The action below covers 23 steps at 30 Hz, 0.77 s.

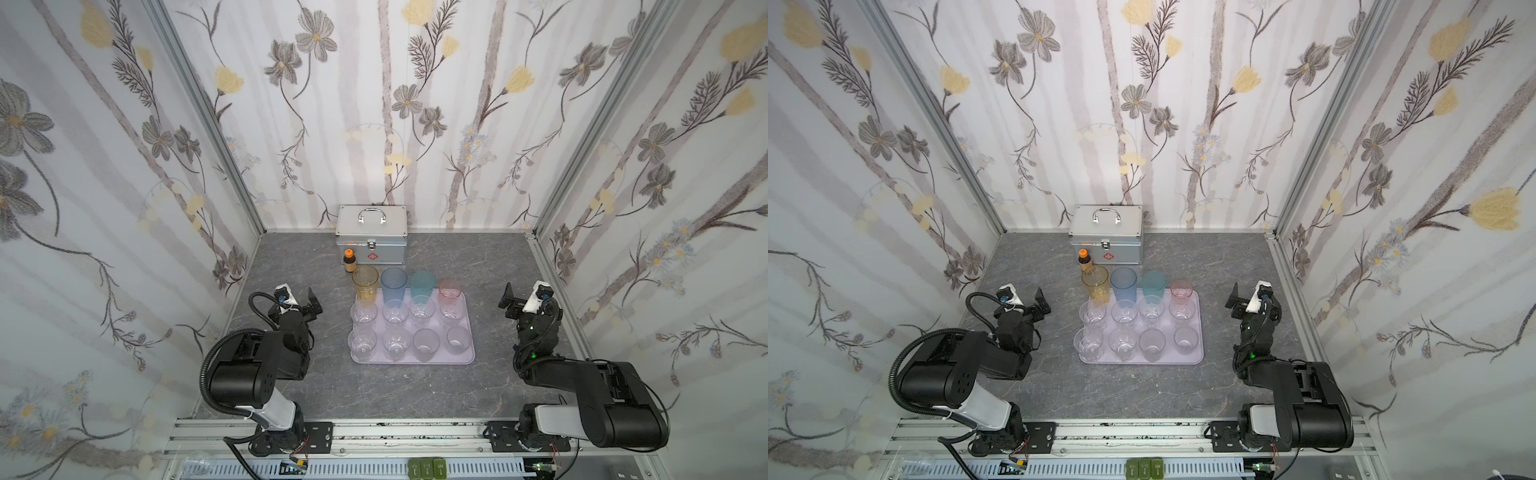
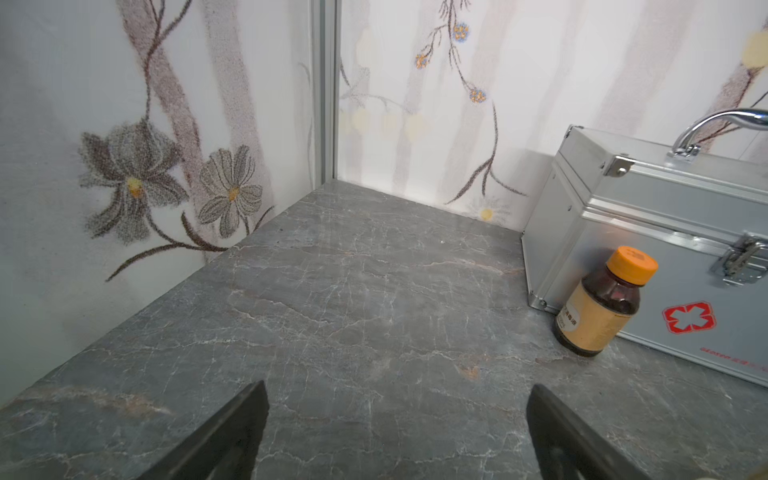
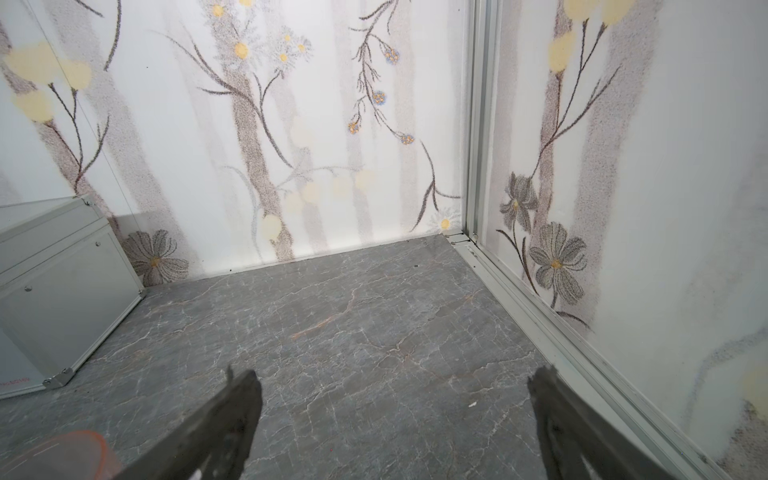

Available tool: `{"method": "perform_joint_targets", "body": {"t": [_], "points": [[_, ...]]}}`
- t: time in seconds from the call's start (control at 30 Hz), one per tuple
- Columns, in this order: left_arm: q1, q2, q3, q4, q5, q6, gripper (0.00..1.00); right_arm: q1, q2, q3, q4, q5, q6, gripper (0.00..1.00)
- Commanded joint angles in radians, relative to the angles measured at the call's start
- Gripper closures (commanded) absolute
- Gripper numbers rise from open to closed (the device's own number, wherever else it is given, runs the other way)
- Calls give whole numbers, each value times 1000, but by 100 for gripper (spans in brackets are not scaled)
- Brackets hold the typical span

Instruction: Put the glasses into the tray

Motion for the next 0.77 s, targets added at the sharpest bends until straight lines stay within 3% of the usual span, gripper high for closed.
{"method": "perform_joint_targets", "body": {"t": [0.0, 0.73], "points": [[0, -2, -4, 63, 4, 9, 0, 3, 2, 0, 68, 19, -16, 0], [-23, 6, 12, 46, 50, 58, 0, 3, 4, 0, 67, 23, -17, 0]]}}
